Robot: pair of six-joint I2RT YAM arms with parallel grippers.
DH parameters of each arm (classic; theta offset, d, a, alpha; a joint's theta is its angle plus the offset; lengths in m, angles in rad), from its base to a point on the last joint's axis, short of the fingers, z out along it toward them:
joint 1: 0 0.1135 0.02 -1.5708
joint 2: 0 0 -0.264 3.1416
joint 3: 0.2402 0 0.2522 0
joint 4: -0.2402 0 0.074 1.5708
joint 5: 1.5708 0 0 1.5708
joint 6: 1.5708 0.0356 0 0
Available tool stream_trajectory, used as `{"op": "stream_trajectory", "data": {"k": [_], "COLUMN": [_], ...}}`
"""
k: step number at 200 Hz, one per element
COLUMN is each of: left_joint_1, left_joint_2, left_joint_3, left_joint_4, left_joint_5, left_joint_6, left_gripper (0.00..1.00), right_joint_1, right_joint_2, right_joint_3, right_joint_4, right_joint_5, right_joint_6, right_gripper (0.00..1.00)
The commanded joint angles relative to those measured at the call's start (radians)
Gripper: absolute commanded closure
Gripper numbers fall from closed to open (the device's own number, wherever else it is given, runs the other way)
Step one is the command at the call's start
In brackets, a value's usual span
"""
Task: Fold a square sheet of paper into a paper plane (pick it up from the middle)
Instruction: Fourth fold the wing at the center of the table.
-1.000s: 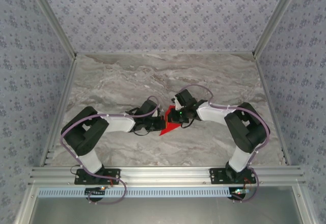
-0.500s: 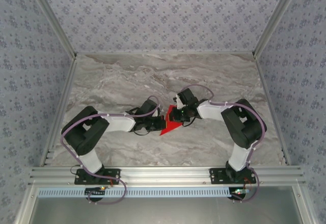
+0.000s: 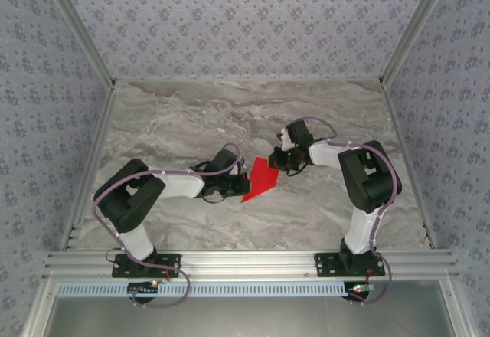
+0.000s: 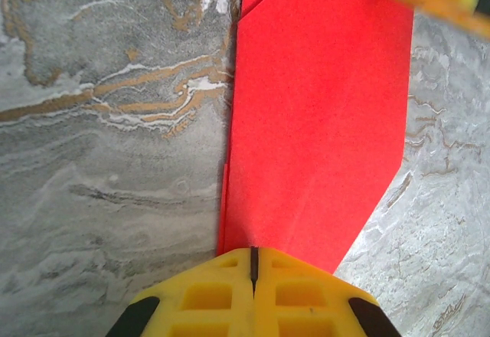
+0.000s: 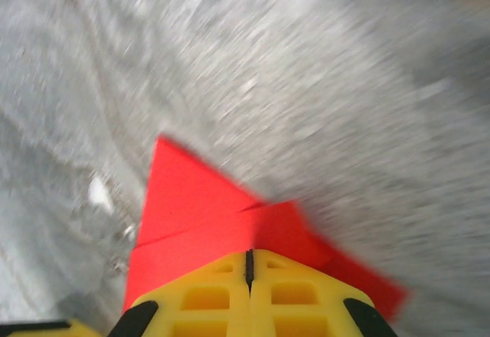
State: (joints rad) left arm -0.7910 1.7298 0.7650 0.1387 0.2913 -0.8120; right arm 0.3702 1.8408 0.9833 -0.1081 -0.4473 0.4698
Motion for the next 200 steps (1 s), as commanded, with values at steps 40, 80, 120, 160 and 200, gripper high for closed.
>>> {"op": "stream_trajectory", "data": {"k": [40, 80, 120, 160, 200], "left_joint_1": [-0.002, -0.002, -0.003, -0.002, -0.002], "left_joint_2": [0.047, 0.05, 0.048, 0.05, 0.053], "left_joint_3": [-0.018, -0.013, -0.016, -0.018, -0.025], "left_joint_4": [-0.17, -0.177, -0.181, -0.192, -0.198], "left_joint_5": [-0.032, -0.035, -0.037, -0.041, -0.041], "left_joint_6": [0.016, 0.02, 0.018, 0.016, 0.016], "left_gripper": [1.0, 1.0, 1.0, 1.0, 1.0], "right_joint_1": [0.106, 0.224, 0.218, 0.127, -0.064], "right_joint_2": [-0.145, -0.102, -0.049, 0.006, 0.036], "right_joint_3": [-0.044, -0.086, -0.095, -0.095, -0.072], "right_joint_4": [-0.008, 0.055, 0.082, 0.082, 0.105], "right_joint_5": [0.049, 0.04, 0.026, 0.027, 0.029], "right_joint_6": [-0.012, 0.071, 0.084, 0.056, 0.046], "right_gripper": [1.0, 1.0, 1.0, 1.0, 1.0]}}
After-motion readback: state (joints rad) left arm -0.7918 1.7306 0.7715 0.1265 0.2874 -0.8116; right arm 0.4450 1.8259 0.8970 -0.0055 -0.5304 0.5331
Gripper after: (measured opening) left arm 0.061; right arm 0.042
